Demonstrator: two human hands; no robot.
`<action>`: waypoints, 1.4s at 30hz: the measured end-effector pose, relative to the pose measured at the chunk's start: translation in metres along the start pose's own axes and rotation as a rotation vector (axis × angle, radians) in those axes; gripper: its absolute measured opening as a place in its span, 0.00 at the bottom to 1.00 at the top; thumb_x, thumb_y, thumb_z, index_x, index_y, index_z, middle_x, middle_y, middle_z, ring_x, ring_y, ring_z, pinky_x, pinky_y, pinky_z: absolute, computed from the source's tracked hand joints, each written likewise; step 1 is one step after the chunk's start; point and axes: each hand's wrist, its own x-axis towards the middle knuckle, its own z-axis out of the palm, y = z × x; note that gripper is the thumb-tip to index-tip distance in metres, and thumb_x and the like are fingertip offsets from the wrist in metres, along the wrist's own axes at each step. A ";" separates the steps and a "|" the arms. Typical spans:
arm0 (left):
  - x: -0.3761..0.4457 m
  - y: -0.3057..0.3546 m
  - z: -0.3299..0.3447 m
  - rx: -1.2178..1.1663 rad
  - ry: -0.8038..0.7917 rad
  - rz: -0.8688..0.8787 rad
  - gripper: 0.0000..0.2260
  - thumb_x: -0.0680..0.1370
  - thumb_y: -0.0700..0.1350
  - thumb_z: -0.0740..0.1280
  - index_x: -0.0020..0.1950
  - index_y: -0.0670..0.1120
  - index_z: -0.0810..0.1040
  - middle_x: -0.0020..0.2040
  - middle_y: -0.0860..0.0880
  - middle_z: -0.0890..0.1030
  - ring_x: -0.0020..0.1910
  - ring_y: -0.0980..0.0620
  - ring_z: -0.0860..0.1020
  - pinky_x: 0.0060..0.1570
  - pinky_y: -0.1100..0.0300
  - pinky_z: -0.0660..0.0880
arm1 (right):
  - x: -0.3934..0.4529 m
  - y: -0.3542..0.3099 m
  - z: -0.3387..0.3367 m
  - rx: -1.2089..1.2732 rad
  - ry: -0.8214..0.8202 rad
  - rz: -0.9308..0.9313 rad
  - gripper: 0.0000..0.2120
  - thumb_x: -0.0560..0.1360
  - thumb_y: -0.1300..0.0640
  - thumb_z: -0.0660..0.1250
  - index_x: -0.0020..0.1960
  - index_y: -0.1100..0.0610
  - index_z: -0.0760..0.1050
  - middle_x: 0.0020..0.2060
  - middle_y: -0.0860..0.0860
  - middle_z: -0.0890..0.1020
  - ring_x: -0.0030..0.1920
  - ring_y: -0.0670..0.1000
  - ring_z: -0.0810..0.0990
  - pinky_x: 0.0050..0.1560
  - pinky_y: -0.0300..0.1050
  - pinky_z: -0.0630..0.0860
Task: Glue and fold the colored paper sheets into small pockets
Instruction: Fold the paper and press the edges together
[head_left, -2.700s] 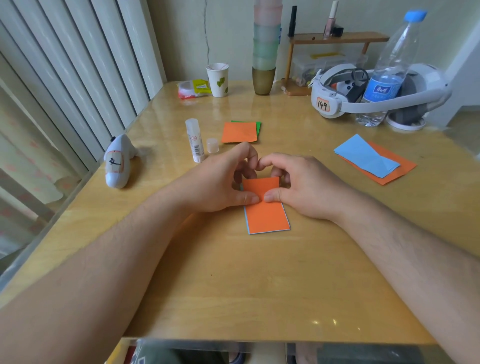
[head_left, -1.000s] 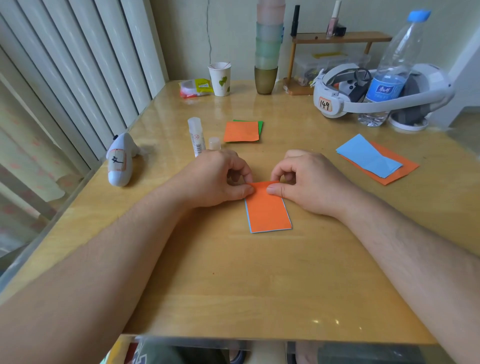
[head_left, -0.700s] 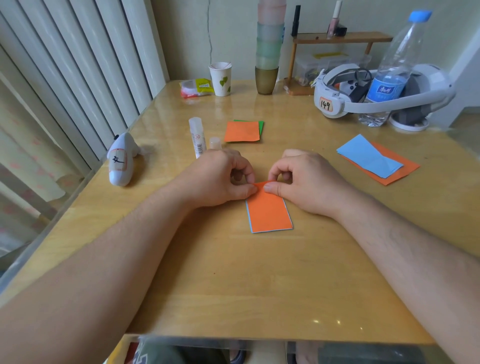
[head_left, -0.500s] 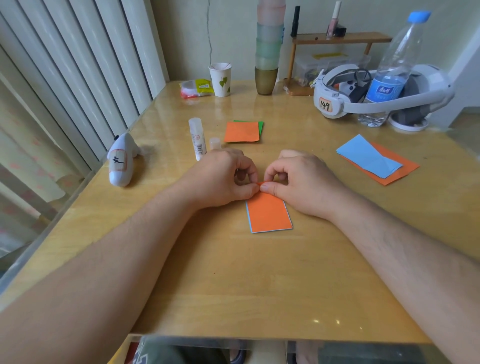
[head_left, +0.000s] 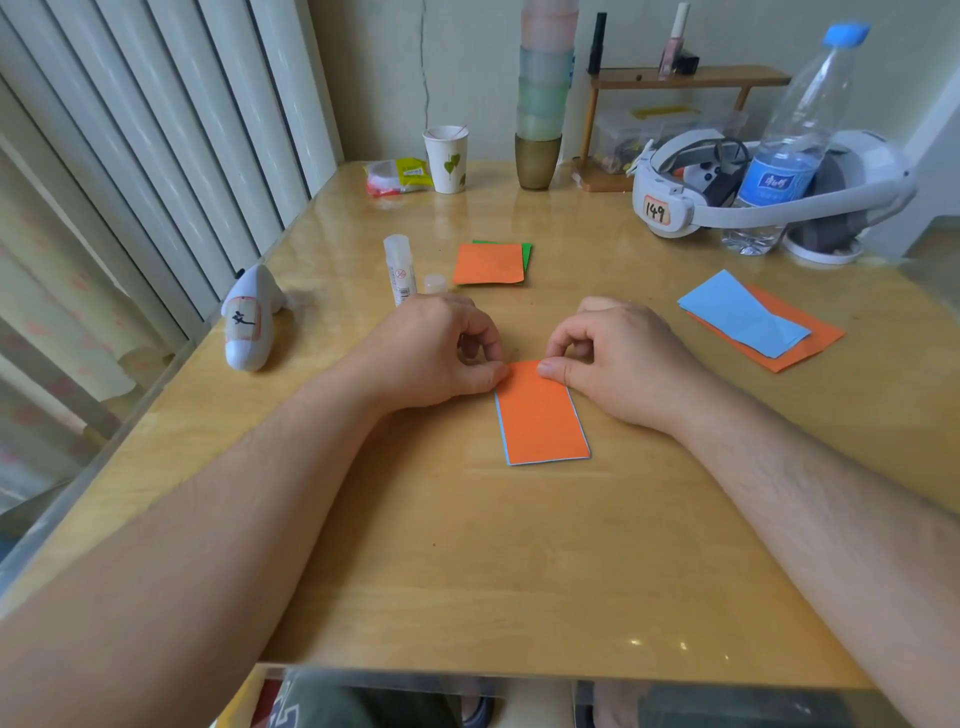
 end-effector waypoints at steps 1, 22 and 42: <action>0.001 0.001 0.000 0.000 0.002 -0.003 0.06 0.73 0.54 0.76 0.42 0.59 0.80 0.39 0.57 0.77 0.41 0.62 0.75 0.42 0.64 0.72 | 0.000 0.000 0.000 0.001 -0.001 0.003 0.07 0.74 0.43 0.77 0.41 0.43 0.81 0.41 0.46 0.76 0.46 0.46 0.76 0.57 0.56 0.76; -0.001 0.004 -0.002 -0.102 0.040 -0.184 0.07 0.72 0.47 0.78 0.40 0.53 0.81 0.38 0.56 0.81 0.39 0.62 0.78 0.39 0.71 0.71 | 0.003 0.000 0.007 0.059 0.107 0.042 0.07 0.74 0.54 0.76 0.41 0.47 0.79 0.36 0.45 0.75 0.41 0.44 0.73 0.47 0.51 0.74; -0.007 0.013 -0.009 -0.189 -0.169 -0.105 0.12 0.69 0.54 0.81 0.47 0.58 0.80 0.45 0.55 0.78 0.44 0.59 0.76 0.46 0.65 0.73 | -0.014 0.004 -0.021 0.154 -0.156 0.011 0.11 0.68 0.50 0.83 0.44 0.43 0.81 0.47 0.45 0.77 0.49 0.41 0.76 0.52 0.44 0.75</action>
